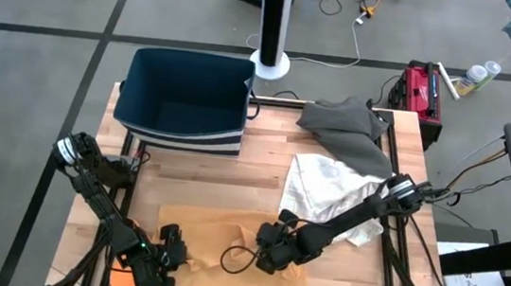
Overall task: Fold towel
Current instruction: Fold the yellow kitchen towel
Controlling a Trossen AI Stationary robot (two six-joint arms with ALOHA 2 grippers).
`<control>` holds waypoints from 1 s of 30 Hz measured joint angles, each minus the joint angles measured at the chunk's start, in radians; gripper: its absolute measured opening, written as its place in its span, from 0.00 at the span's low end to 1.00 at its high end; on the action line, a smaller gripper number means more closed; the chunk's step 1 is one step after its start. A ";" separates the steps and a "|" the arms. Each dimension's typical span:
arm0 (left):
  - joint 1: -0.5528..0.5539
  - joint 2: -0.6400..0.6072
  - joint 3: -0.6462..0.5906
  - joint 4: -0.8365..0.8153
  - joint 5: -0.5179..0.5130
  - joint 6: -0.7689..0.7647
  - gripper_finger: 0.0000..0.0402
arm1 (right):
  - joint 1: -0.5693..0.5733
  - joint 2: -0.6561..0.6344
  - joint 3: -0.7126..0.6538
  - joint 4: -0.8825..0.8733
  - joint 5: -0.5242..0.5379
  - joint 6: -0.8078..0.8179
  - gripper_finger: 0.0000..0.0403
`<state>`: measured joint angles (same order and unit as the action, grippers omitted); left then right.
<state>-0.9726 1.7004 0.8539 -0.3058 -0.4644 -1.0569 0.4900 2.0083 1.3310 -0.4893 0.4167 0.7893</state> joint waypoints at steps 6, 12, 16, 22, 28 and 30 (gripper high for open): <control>0.000 0.000 0.000 0.000 0.000 0.000 0.00 | 0.000 -0.016 0.009 -0.008 0.088 -0.038 0.02; 0.000 0.000 0.000 0.000 0.000 0.000 0.00 | 0.010 -0.070 0.029 -0.007 0.138 -0.094 0.00; 0.000 0.000 0.000 0.000 0.000 0.000 0.00 | 0.037 -0.098 0.046 -0.008 0.146 -0.121 0.00; 0.000 0.000 0.000 0.001 0.000 0.000 0.00 | 0.118 -0.108 0.098 0.001 0.140 -0.211 0.00; 0.000 0.000 0.000 0.003 0.000 0.000 0.00 | 0.240 -0.108 0.197 0.002 0.134 -0.279 0.00; 0.000 0.000 0.000 0.003 0.000 0.000 0.00 | 0.280 -0.109 0.218 -0.002 0.134 -0.279 0.00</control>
<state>-0.9726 1.7000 0.8539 -0.3031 -0.4648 -1.0569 0.7698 1.8996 1.5488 -0.4915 0.5506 0.5106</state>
